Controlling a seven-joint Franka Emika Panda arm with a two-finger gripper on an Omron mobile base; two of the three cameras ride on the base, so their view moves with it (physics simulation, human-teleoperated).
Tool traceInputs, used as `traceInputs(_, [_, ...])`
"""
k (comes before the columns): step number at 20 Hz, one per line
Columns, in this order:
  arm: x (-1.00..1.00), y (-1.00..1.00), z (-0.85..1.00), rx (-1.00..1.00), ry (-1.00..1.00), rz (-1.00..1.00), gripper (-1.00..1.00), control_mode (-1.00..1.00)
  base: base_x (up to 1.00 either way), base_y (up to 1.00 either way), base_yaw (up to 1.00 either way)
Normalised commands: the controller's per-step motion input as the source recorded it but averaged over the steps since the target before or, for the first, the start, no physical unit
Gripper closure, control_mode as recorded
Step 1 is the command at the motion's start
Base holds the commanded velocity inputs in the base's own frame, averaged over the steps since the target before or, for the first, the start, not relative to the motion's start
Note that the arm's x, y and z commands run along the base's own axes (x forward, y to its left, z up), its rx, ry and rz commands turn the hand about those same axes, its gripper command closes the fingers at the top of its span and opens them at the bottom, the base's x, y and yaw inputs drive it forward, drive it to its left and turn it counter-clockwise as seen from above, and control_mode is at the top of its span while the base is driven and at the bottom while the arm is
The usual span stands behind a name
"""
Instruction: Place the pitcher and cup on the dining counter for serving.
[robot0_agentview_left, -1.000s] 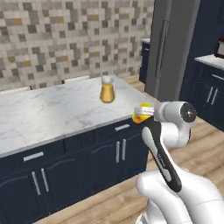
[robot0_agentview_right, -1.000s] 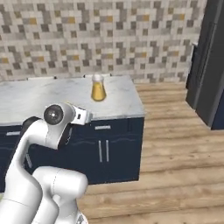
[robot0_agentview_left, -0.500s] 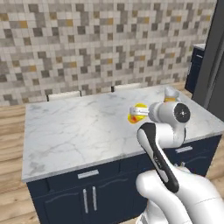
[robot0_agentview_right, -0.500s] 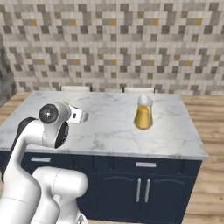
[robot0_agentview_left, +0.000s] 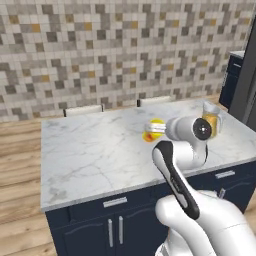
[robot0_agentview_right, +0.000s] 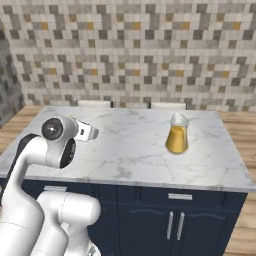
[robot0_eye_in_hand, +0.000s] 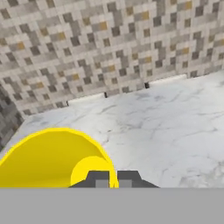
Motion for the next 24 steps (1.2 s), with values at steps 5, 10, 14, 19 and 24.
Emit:
traceInputs(5, [0.59,-0.41,-0.37,0.02,0.38,-0.28,1.00,-1.00,0.00,0.00,0.00])
traceInputs(10, [0.44,-0.69,-0.22,0.06,0.54,-0.36,1.00,-1.00,0.00,0.00,0.00])
traceInputs(14, [0.50,-0.45,-0.13,0.00,0.27,-0.16,1.00,-1.00,0.00,0.00,0.00])
traceInputs(19, [0.49,-0.18,-0.12,0.00,0.14,-0.03,1.00,-1.00,0.00,0.00,0.00])
traceInputs(24, [0.82,-0.36,-0.22,0.00,0.07,-0.04,1.00,-1.00,0.00,0.00,0.00])
